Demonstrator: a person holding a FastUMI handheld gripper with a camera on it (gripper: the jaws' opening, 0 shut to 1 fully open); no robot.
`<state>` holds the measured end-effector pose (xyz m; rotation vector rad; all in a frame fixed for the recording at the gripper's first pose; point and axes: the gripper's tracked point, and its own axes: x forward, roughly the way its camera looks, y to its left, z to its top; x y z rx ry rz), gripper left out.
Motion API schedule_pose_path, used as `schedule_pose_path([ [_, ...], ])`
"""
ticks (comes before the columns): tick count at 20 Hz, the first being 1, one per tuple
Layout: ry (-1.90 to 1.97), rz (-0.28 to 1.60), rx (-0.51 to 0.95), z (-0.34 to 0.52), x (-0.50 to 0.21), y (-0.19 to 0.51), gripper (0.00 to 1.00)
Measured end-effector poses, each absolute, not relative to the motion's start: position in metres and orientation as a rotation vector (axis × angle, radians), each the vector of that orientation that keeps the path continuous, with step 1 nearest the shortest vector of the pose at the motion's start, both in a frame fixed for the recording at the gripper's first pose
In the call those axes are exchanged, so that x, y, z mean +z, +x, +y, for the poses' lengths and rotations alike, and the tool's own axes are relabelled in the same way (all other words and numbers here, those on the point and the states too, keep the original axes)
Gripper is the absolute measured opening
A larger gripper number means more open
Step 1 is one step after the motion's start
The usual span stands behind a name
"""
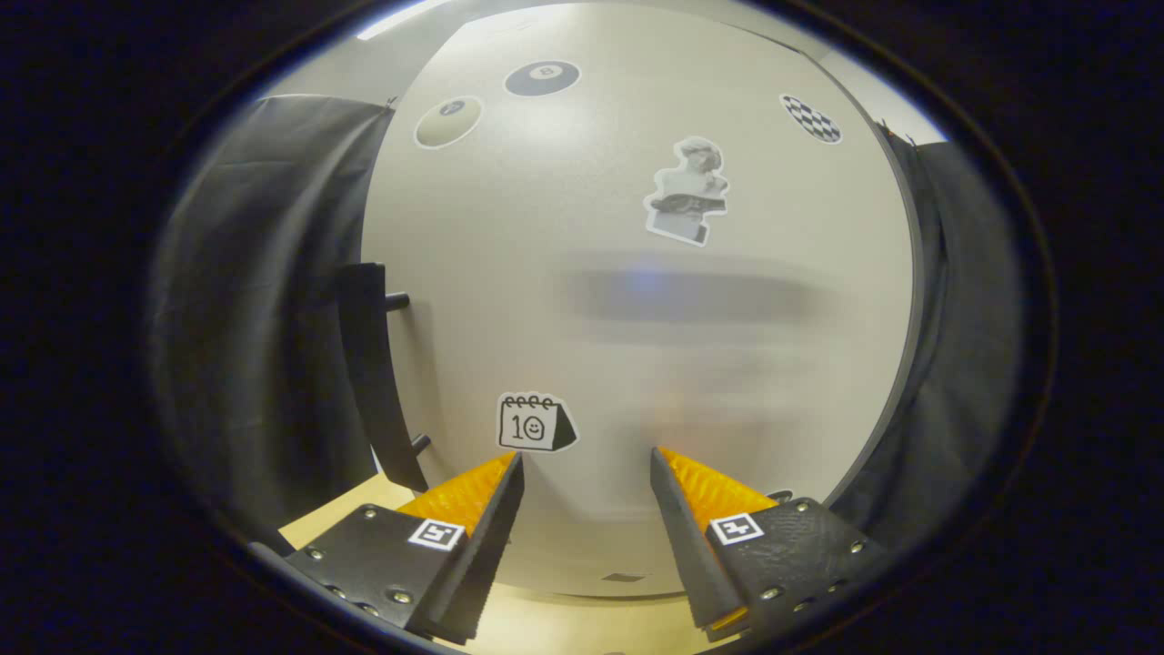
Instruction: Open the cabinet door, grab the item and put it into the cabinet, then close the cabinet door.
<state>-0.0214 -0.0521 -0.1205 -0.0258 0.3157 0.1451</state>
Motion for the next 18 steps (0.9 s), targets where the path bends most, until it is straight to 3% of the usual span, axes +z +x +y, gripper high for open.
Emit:
schedule_pose_path([
  [18,-0.032,0.302,0.142,-0.0527,-0.1196,-0.0276,0.83],
])
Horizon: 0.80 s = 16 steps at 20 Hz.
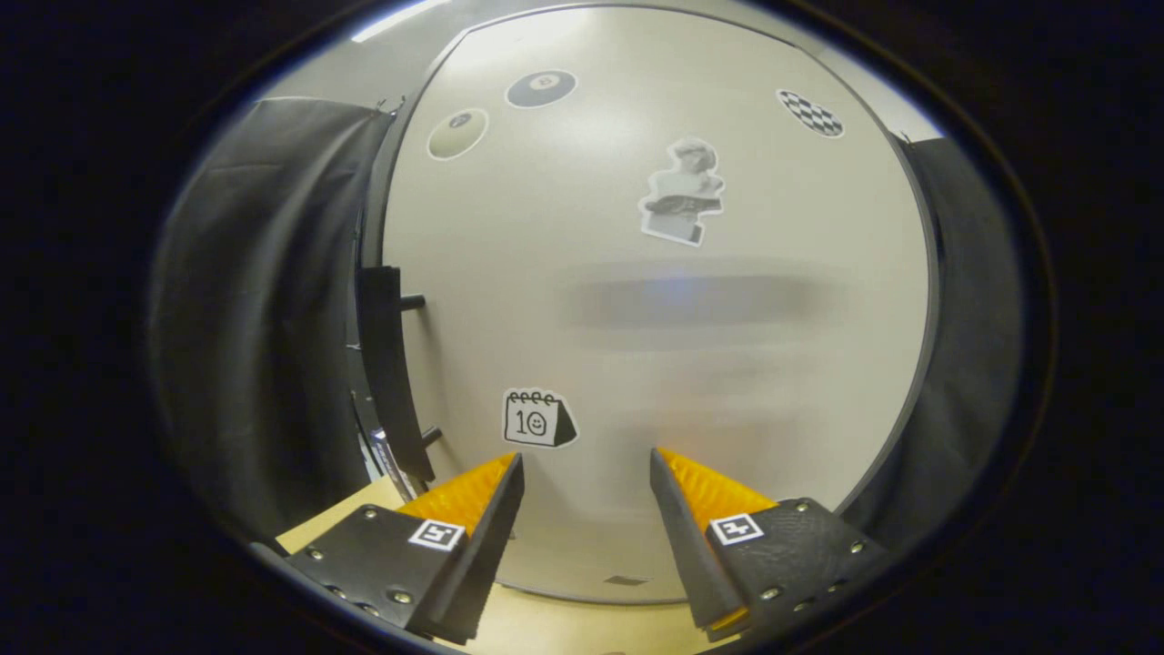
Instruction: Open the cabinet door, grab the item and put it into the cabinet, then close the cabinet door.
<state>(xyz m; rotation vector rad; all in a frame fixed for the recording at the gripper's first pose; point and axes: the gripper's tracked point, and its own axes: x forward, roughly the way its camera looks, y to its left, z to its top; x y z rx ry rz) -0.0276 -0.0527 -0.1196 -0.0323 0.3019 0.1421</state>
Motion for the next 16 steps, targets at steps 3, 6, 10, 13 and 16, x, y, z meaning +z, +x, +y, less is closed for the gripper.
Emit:
schedule_pose_path([
  [3,-0.031,0.302,0.146,-0.053,-0.12,-0.027,0.83],
  [6,-0.045,0.297,0.148,-0.053,-0.121,-0.027,0.83],
  [10,-0.041,0.289,0.156,-0.053,-0.117,-0.029,0.83],
  [13,0.017,0.258,0.169,-0.054,-0.099,-0.038,0.83],
  [16,0.042,0.223,0.188,-0.057,-0.08,-0.052,0.83],
])
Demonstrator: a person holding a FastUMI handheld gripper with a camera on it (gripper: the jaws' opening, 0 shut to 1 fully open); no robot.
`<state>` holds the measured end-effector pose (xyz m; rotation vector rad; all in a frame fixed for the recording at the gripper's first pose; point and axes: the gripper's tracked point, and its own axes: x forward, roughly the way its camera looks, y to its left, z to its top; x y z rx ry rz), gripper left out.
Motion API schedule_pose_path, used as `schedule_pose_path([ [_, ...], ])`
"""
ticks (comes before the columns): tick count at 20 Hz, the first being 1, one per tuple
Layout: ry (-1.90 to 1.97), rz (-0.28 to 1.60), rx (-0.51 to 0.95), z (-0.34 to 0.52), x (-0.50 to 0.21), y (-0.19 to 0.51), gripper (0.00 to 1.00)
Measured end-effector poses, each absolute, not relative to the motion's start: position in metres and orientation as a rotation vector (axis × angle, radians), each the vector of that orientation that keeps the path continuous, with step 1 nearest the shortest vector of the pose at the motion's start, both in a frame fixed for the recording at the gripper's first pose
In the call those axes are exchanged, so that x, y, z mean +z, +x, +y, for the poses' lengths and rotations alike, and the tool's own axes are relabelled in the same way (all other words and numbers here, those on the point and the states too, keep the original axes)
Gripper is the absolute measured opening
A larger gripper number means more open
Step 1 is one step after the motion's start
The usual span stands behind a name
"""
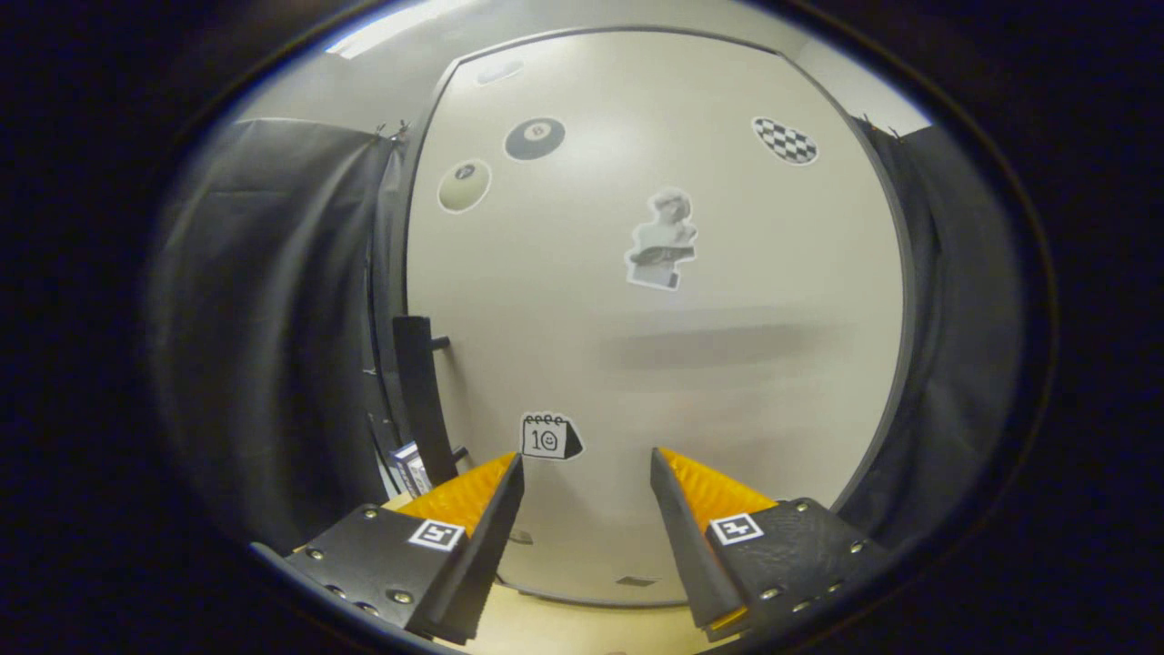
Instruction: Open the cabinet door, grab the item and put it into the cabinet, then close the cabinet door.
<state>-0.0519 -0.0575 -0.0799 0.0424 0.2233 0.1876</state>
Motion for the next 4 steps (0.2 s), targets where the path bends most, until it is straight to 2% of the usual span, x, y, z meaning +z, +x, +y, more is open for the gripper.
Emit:
schedule_pose_path([
  [4,0.035,0.152,0.199,-0.064,-0.05,-0.066,0.83],
])
